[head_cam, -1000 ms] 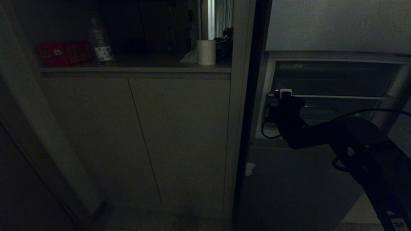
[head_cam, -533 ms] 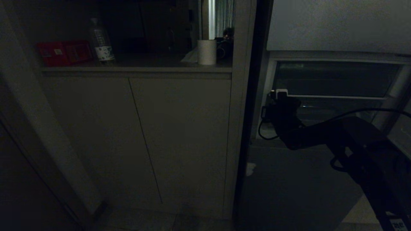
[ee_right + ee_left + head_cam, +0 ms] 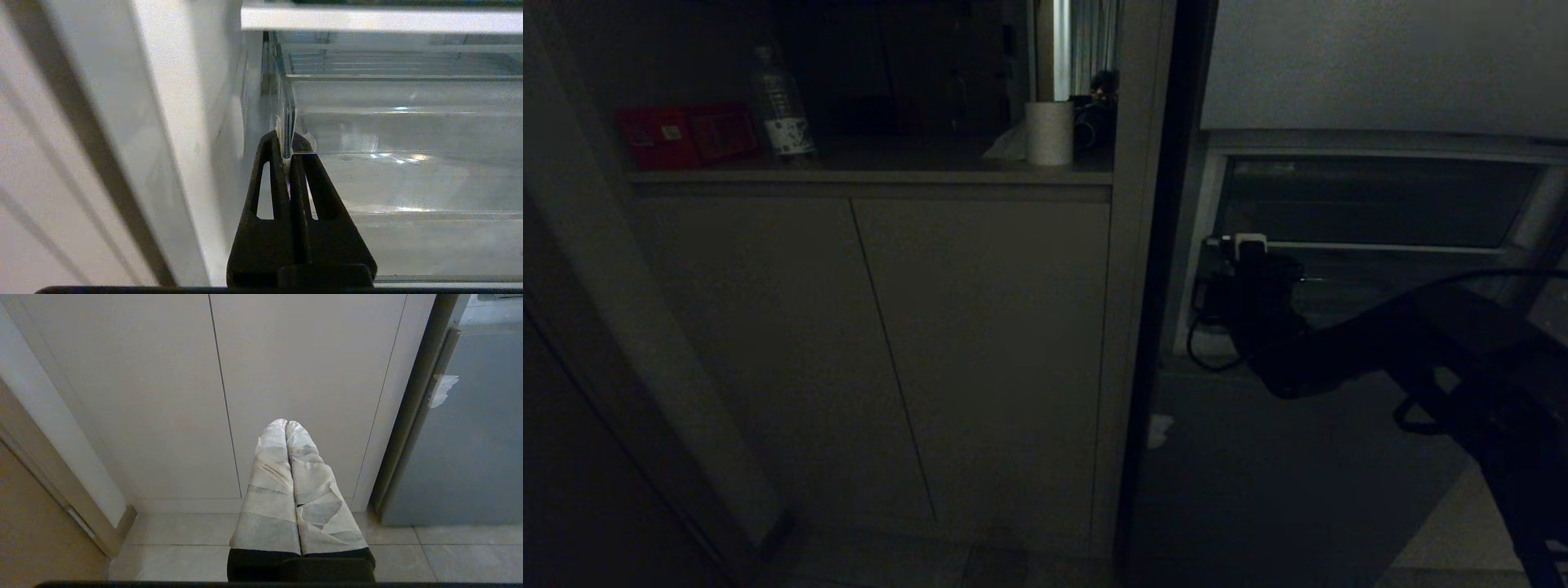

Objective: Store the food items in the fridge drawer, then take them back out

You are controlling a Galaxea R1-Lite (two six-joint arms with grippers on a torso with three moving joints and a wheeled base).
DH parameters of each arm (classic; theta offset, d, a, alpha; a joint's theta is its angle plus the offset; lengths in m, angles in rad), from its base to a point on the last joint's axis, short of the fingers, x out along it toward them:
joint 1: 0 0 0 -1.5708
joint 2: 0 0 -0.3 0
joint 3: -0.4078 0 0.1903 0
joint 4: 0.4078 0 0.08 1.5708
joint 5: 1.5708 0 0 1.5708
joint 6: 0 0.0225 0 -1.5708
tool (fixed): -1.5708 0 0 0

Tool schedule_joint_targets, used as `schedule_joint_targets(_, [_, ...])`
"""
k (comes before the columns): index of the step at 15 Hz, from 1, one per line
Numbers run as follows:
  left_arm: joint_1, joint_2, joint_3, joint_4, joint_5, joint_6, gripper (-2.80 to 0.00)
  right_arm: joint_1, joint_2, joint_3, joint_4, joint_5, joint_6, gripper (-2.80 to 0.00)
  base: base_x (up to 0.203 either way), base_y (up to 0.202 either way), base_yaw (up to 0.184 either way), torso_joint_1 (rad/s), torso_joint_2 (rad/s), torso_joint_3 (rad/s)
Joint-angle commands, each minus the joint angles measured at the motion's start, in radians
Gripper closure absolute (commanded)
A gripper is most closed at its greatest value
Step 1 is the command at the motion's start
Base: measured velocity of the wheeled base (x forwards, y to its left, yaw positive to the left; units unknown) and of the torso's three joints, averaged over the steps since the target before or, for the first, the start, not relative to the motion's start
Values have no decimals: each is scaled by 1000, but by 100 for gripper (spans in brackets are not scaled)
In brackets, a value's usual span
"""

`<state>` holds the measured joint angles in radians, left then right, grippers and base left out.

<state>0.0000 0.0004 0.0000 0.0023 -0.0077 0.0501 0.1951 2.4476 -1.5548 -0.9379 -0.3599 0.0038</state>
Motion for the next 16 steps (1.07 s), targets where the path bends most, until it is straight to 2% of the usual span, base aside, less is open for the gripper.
schedule_joint_targets(1, [0, 1, 0, 1, 0, 2, 0, 0, -71, 131, -72, 1, 1, 0, 0, 0, 0, 0, 0, 0])
schedule_joint_targets(5, [0, 1, 0, 2, 0, 2, 0, 12, -182, 354, -160, 27, 21, 0, 0, 0, 0, 0, 0, 0])
schedule_joint_targets(10, [-1, 1, 0, 2, 0, 2, 0, 43, -383, 654, -183, 72, 125, 0, 0, 0, 0, 0, 0, 0])
schedule_joint_targets(14, [0, 1, 0, 2, 0, 2, 0, 51, -501, 824, -196, 113, 168, 0, 0, 0, 0, 0, 0, 0])
schedule_joint_targets(16, [0, 1, 0, 2, 0, 2, 0, 53, -515, 840, -197, 118, 170, 0, 0, 0, 0, 0, 0, 0])
